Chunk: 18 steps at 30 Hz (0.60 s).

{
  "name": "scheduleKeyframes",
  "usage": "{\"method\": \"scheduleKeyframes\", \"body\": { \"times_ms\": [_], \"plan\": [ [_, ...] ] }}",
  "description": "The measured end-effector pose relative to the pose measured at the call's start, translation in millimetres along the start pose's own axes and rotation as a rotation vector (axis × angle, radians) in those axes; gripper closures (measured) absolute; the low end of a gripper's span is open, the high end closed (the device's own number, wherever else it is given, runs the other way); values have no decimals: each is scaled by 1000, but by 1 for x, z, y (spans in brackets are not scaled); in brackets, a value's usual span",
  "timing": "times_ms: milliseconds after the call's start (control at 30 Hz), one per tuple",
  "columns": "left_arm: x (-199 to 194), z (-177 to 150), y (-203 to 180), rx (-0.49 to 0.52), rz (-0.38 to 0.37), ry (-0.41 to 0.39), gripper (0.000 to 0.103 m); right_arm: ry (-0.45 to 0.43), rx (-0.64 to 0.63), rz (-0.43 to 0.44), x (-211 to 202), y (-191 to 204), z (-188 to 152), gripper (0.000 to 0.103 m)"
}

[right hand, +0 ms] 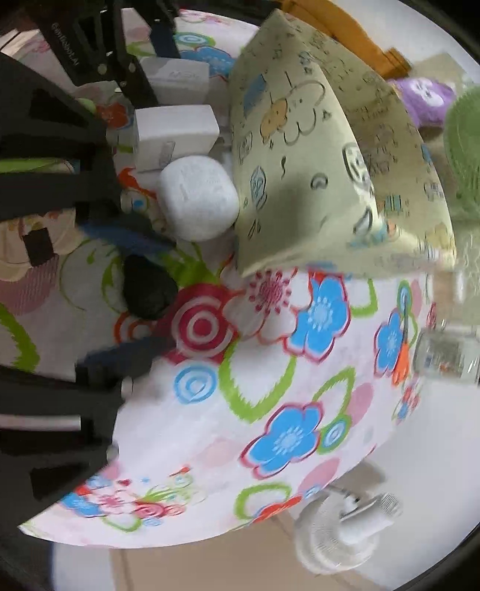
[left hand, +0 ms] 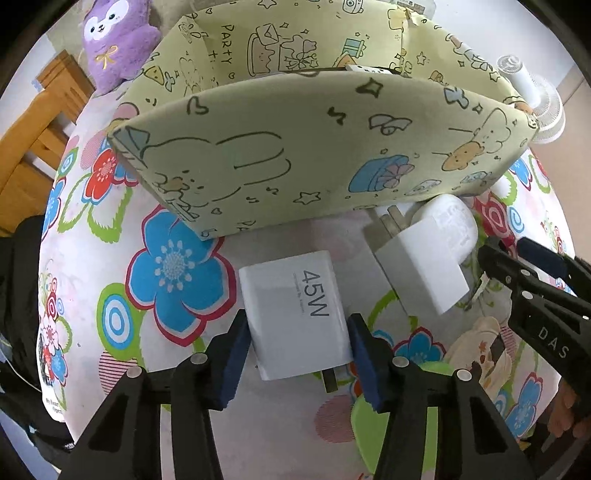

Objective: Organize rigid objects
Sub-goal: 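Grasp and lift the white charger with the left tool while the right tool grasps the black object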

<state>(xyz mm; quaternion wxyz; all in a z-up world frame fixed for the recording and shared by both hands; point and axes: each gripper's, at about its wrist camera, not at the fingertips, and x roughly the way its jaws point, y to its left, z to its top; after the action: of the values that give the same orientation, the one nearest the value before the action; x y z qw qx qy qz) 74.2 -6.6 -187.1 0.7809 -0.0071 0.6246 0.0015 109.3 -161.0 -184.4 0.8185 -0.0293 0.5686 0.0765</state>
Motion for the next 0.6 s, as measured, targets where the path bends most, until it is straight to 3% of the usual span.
{"method": "scheduleKeyframes", "body": {
  "times_ms": [167, 200, 267, 600],
  "plan": [
    [-9, -4, -3, 15, 1, 2, 51, 35, 93, -24, 5, -1, -4, 46],
    [-9, -4, -3, 14, 0, 3, 51, 35, 102, -24, 5, 2, -4, 49],
    [-7, -3, -3, 12, 3, 5, 51, 29, 81, -65, 4, 11, -6, 66],
    [-14, 3, 6, -22, -22, 3, 53, 24, 71, -33, 0, 15, -1, 68]
  ]
}}
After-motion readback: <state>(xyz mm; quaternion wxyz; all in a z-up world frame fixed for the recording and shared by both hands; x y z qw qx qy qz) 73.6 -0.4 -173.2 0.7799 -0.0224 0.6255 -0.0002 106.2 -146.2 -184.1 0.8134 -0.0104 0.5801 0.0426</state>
